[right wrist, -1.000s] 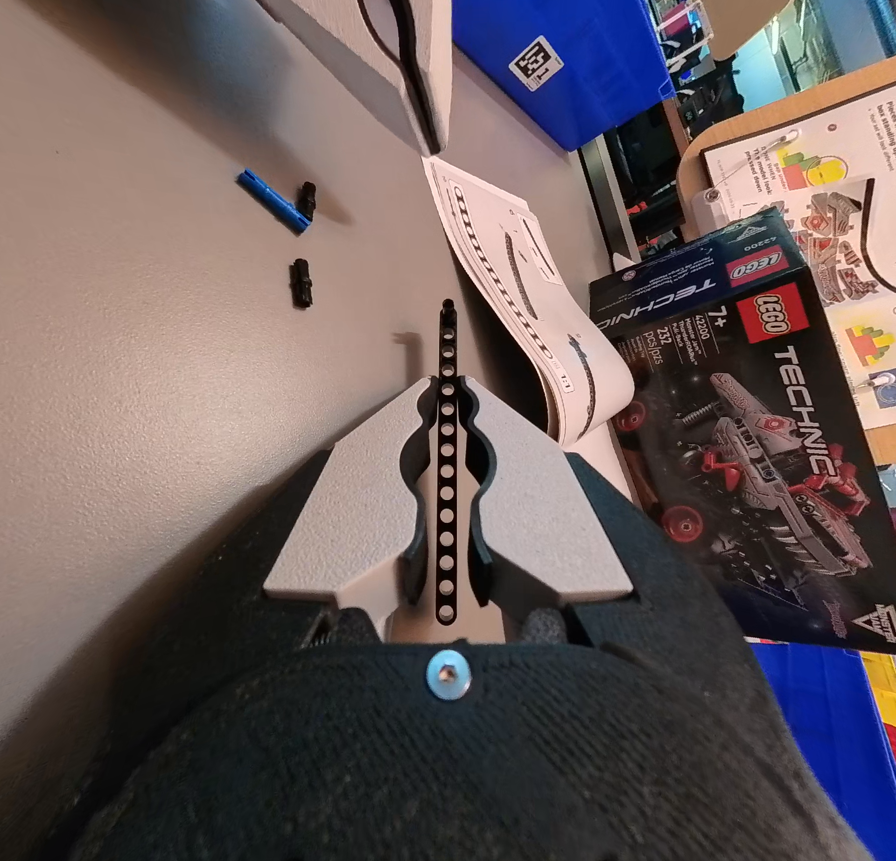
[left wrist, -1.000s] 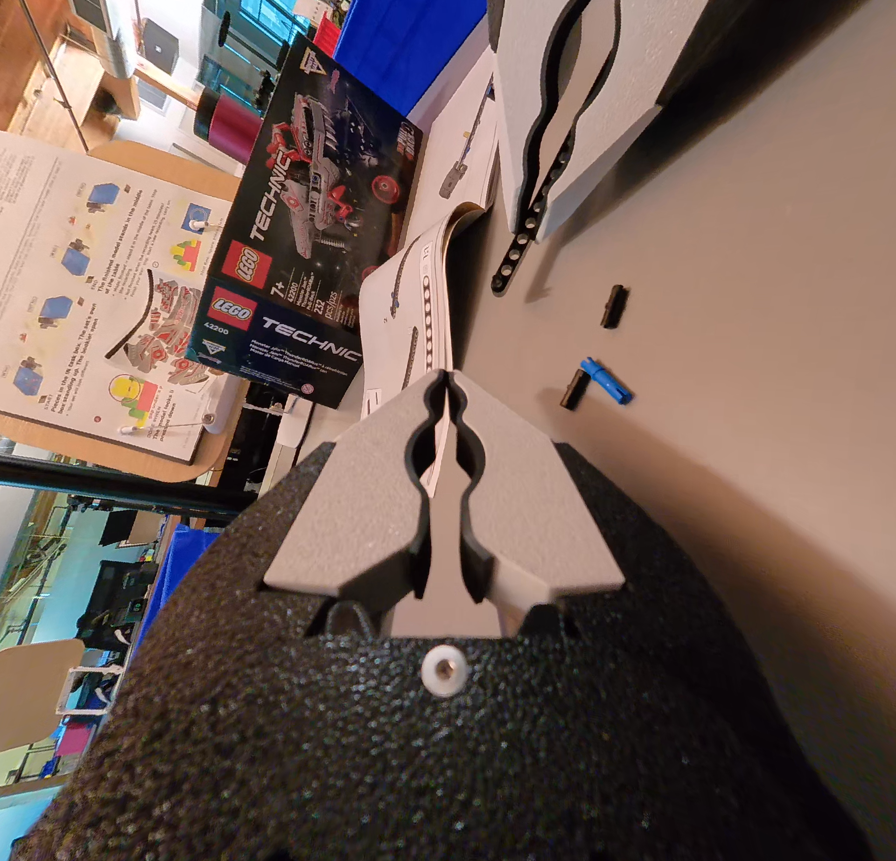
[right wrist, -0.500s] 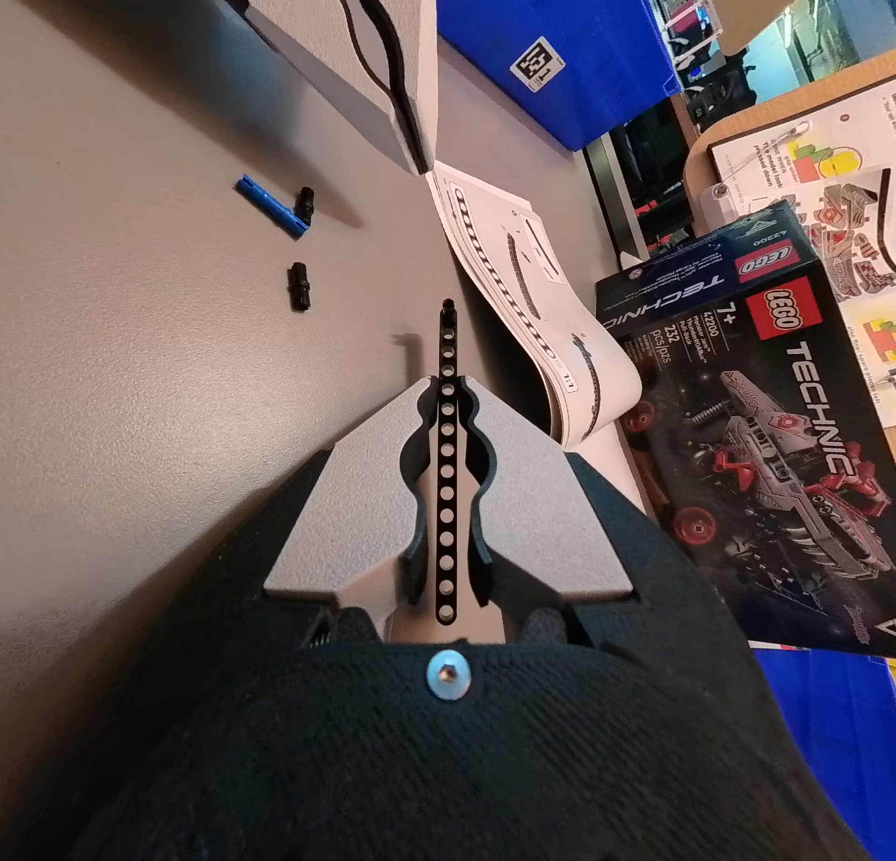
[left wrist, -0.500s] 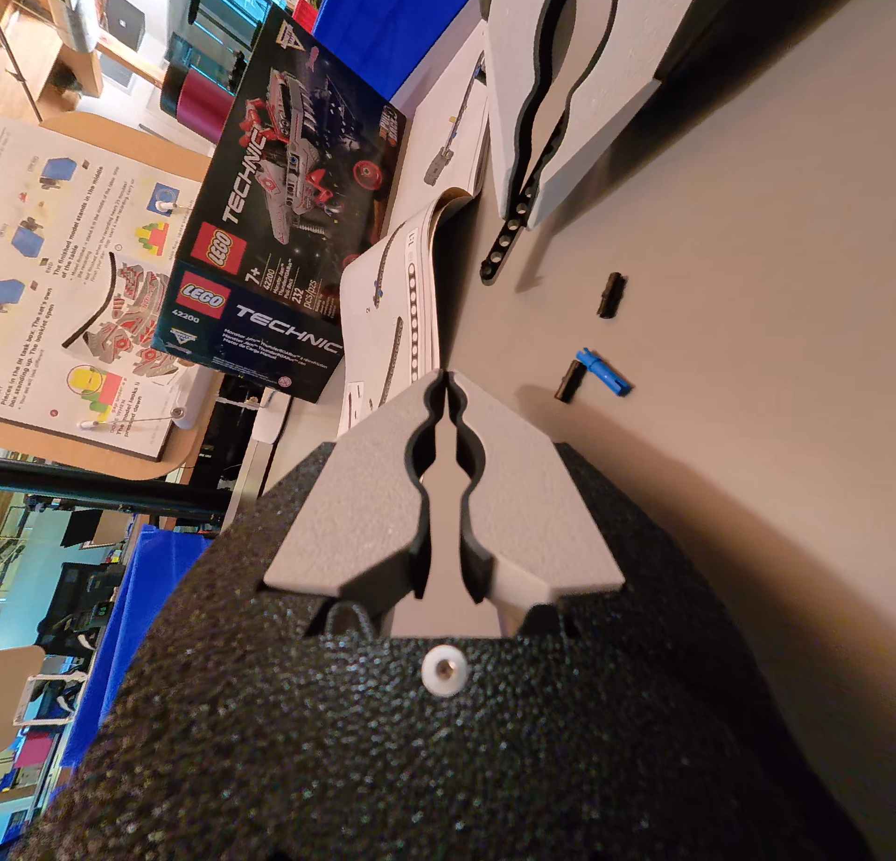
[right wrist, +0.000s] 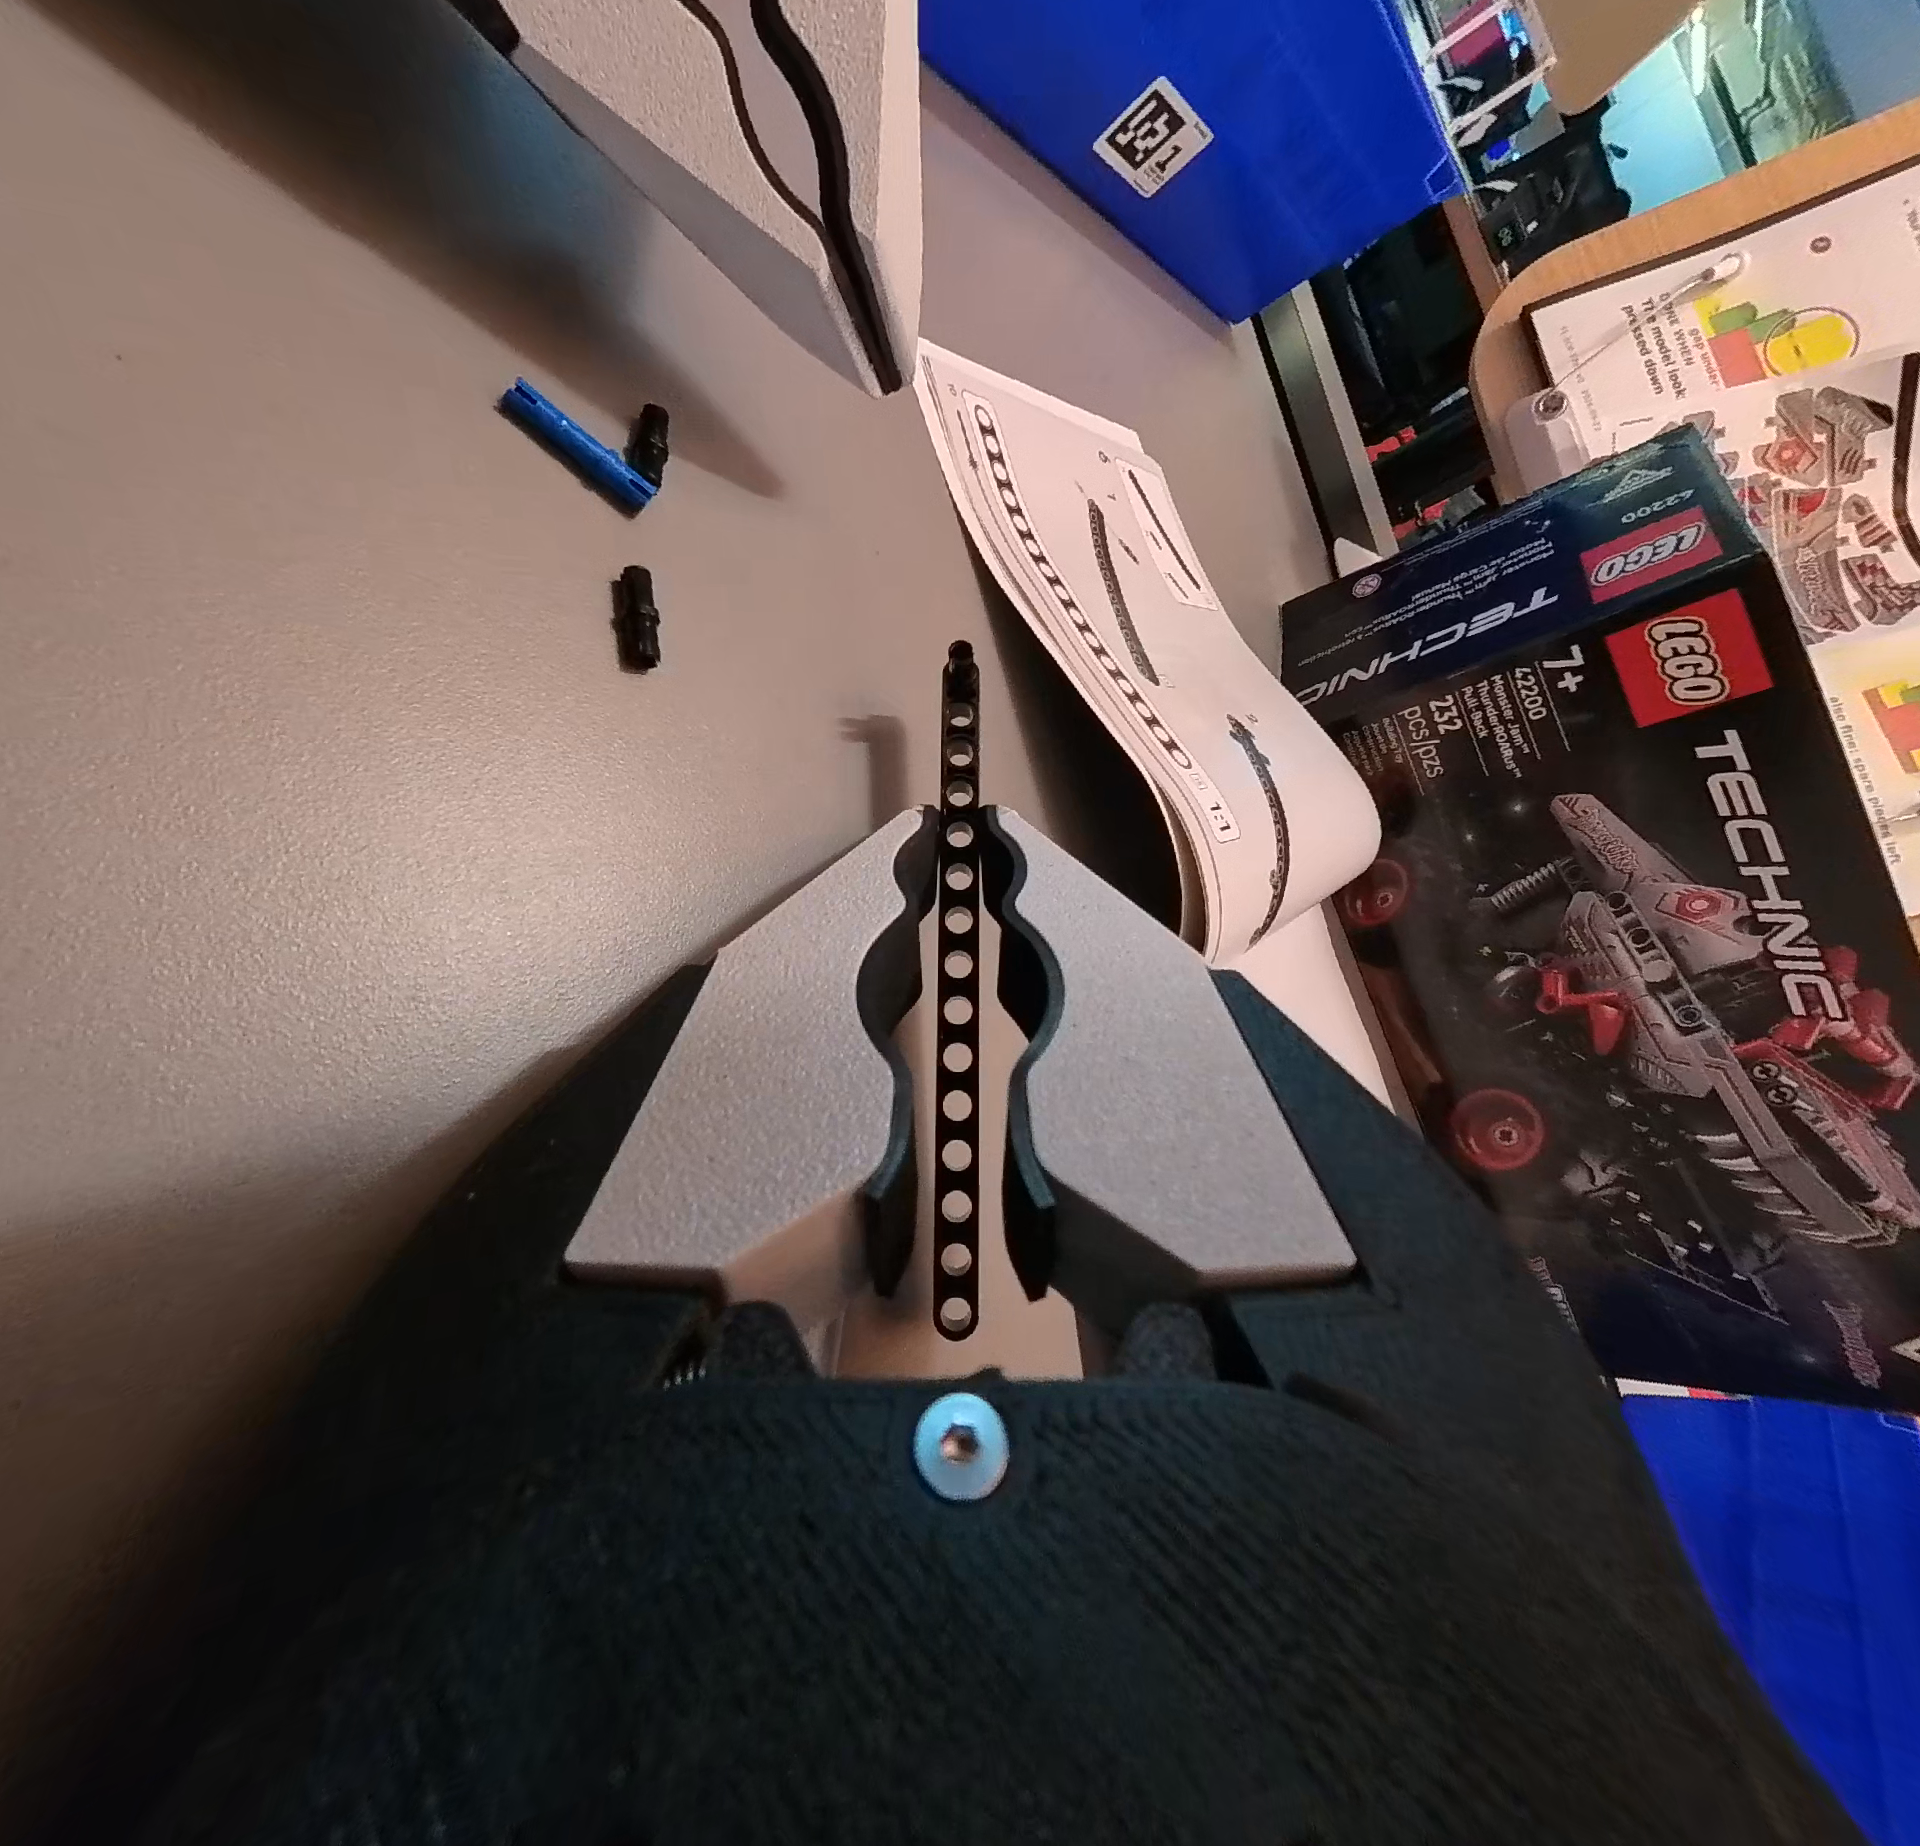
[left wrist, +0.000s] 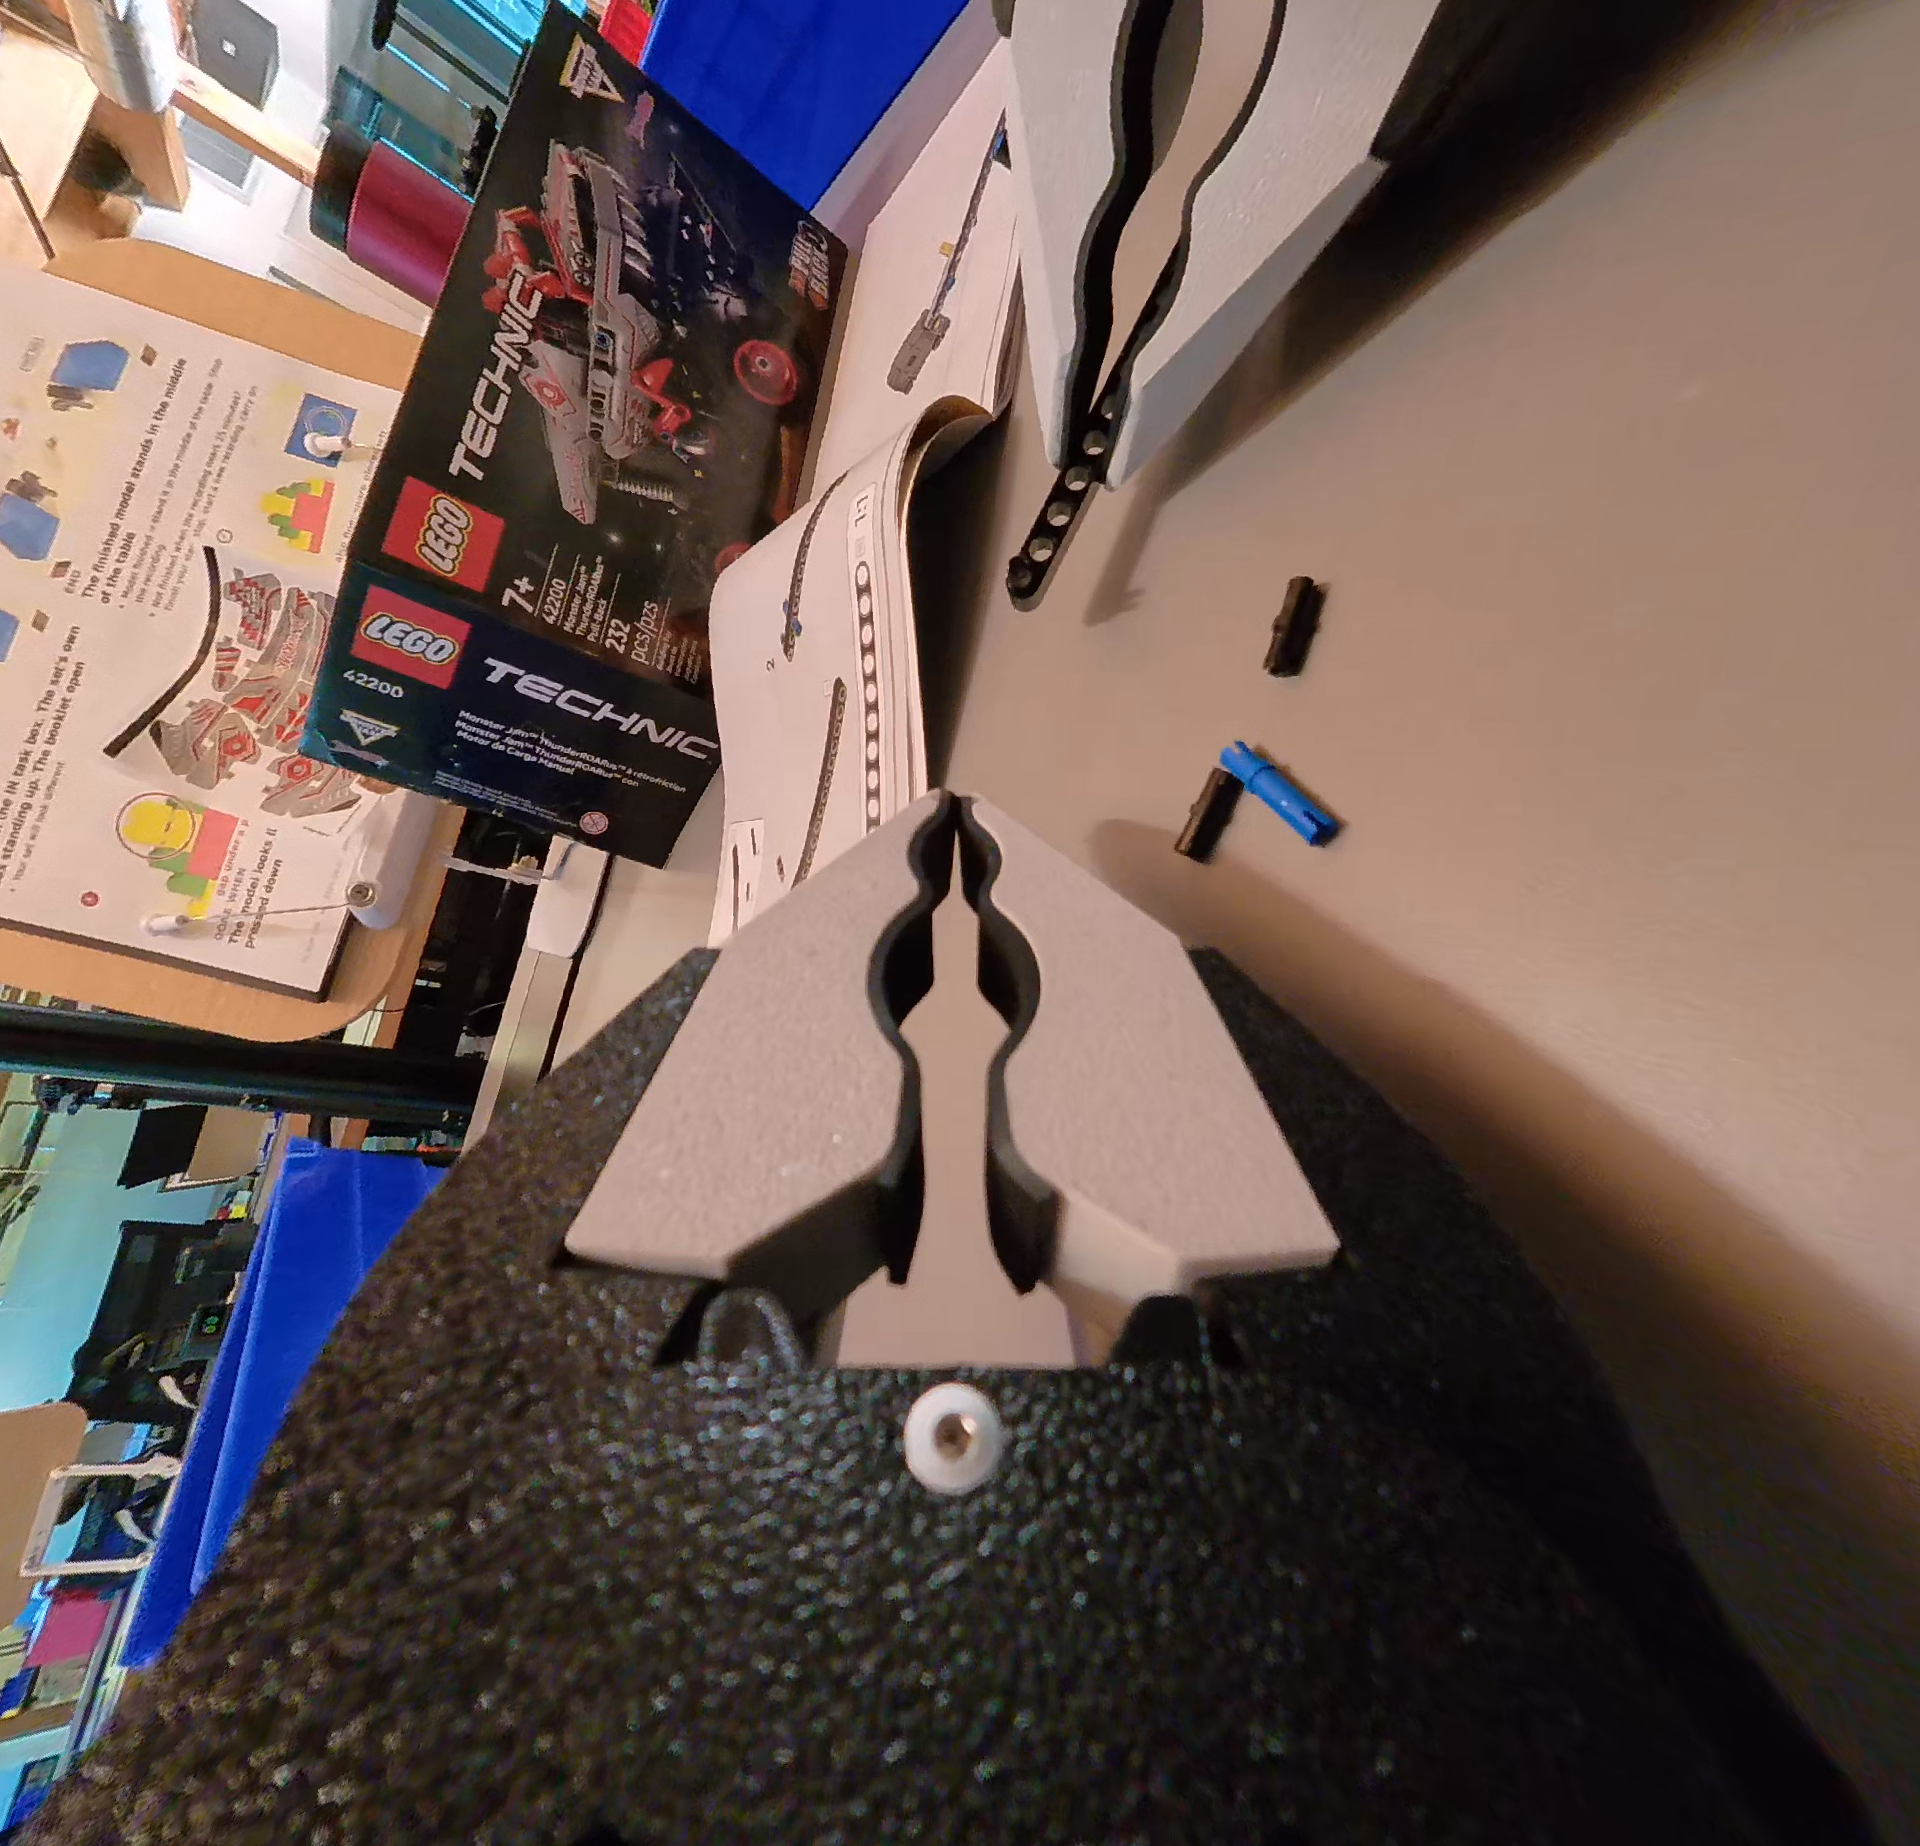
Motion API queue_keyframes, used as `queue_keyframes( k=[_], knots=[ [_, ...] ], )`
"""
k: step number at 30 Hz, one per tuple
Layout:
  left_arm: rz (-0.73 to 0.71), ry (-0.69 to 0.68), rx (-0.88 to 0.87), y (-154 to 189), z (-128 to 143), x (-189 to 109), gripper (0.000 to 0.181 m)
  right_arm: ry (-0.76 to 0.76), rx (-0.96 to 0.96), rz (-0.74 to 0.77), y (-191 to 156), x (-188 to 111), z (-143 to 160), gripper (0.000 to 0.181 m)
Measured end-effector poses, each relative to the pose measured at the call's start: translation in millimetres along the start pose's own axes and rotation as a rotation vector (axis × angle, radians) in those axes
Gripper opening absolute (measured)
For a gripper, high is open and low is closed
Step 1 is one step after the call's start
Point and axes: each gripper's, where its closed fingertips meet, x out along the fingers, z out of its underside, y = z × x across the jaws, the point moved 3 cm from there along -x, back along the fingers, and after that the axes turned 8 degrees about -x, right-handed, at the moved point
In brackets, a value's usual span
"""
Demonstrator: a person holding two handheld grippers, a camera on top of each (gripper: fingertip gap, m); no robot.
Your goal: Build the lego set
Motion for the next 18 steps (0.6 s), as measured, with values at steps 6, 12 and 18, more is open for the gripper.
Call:
queue_keyframes(
  k=[6,12,18],
  knots=[
    [0.002,0.0,0.0,0.2,0.2,0.1,0.0,0.001,0.002,-0.001,0.0,0.2,-0.6,0.005],
    [0.005,0.0,0.0,0.5,0.8,0.1,0.0,0.001,0.003,-0.003,0.2,0.4,-1.3,0.005],
    [0.003,-0.001,0.002,0.1,0.6,-0.5,0.0,0.001,0.005,-0.004,0.5,0.2,-2.2,0.005]
  ],
)
